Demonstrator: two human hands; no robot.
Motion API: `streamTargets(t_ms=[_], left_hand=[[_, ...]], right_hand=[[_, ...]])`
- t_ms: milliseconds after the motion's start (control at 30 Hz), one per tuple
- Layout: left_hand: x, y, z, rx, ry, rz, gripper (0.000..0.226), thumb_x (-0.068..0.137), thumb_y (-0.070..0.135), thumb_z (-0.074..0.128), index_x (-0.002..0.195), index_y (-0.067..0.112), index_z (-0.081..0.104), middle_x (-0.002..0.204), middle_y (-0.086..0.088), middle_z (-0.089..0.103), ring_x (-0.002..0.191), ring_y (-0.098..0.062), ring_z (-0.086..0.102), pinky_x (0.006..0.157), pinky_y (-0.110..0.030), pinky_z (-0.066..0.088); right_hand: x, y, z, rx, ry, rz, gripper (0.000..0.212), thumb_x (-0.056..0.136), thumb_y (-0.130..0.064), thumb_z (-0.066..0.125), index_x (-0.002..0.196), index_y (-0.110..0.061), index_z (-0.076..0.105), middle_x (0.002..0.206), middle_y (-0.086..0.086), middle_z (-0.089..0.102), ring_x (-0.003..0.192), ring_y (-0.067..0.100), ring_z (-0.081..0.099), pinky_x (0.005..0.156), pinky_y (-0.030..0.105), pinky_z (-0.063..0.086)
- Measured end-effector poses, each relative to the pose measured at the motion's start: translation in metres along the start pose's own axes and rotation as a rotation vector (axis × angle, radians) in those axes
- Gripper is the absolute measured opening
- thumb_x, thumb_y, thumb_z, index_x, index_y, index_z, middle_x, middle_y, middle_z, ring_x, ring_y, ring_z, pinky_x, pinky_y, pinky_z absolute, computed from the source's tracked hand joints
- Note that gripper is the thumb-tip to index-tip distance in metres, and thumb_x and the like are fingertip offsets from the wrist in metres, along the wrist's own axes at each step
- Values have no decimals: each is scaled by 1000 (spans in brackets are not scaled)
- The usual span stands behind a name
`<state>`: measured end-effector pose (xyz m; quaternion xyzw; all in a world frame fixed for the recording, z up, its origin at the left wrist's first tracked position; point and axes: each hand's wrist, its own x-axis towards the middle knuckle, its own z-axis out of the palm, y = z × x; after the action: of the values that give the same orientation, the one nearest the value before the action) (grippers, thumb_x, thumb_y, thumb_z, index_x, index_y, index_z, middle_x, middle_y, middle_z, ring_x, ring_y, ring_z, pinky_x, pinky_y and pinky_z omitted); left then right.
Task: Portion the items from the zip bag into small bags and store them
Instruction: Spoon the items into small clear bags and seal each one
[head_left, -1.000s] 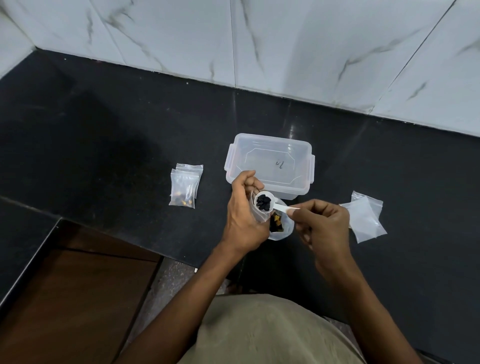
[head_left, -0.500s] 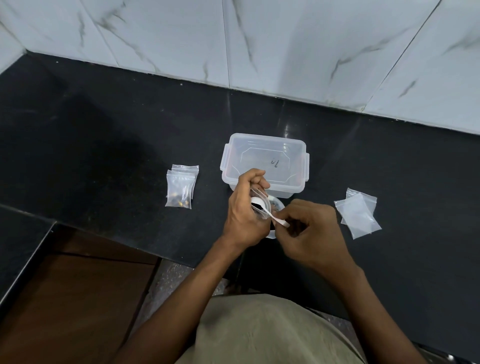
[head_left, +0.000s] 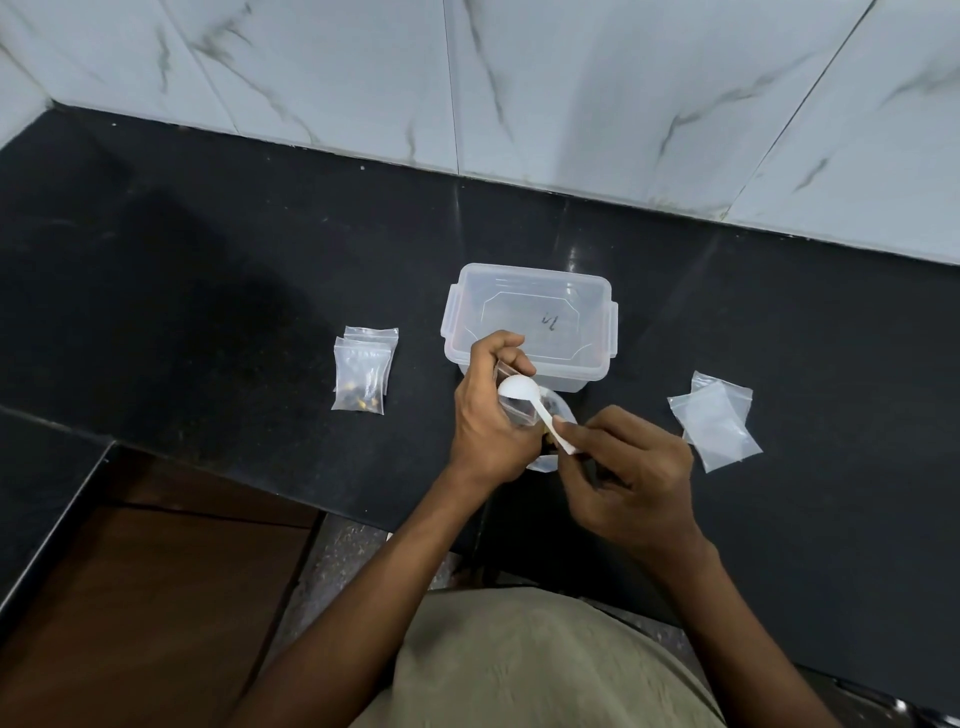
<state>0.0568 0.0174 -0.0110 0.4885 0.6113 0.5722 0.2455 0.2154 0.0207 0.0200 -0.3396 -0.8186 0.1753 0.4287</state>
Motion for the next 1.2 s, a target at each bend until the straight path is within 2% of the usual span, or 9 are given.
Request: streamTargets(t_ms=[167,333,433,500,633,767,900,1100,1200], left_hand=[[-4,5,0,0,11,-3,61,70,15,79,123,3,51,93,-3,62,84,-17,64,80,-28,53],[-6,-4,-8,57,33,-29,60,69,-14,74,121,7,52,93,-5,64,86,-14,64,80,-18,51],[-10,-5,-13,73,77,-68,55,68,-10,64,118,11,54,92,-3,64,81,-14,63,74,-17,50],[-15,-6,-17,108,129,-143,52,66,-5,61,115,12,55,92,-3,63,81,-16,62,73,-16,49],[-20,-13,-20,270,171,-372,42,76,13,69,114,17,51,105,-2,58,95,-18,60,85,-31,52],[-23,-15,-15,397,45,-693,56,83,36,77,122,13,45,127,-7,52,113,-28,57,89,-34,43],[-25,-23,-4,306,-54,-977,73,67,55,81,119,11,52,119,-7,65,108,-28,65,88,-37,54],[-19,-25,10,80,12,-1036,12,72,16,77,84,14,74,84,-3,75,77,-18,71,70,-31,58],[-14,-22,12,121,-1,-1005,9,73,11,66,79,15,71,77,-2,72,72,-20,69,65,-30,56]], right_hand=[[3,-6,-2,323,124,306,14,78,9,80,85,-3,80,68,3,70,55,13,59,51,23,44],[7,-1,-4,790,316,1003,16,85,6,68,77,-5,75,49,1,54,38,9,38,37,18,27],[2,10,-2,774,277,1173,15,85,3,67,74,-5,73,50,1,50,42,11,35,35,19,25],[-6,15,2,656,215,1146,15,84,3,70,73,-6,74,51,3,55,41,11,40,37,19,30],[-21,20,14,235,44,771,13,79,-1,78,75,-12,79,62,-1,71,54,11,63,53,24,51],[-31,31,27,-25,-89,447,11,72,1,78,74,-10,76,64,-5,65,53,11,58,53,29,50],[-35,38,36,-159,-166,352,11,69,0,76,77,-8,77,64,0,62,52,14,54,50,30,47],[-36,42,39,-85,-178,405,8,73,-2,76,79,-7,78,65,0,65,52,15,57,51,36,51],[-34,43,33,-149,-185,361,11,71,0,75,79,-8,78,64,0,62,51,16,54,49,33,49]])
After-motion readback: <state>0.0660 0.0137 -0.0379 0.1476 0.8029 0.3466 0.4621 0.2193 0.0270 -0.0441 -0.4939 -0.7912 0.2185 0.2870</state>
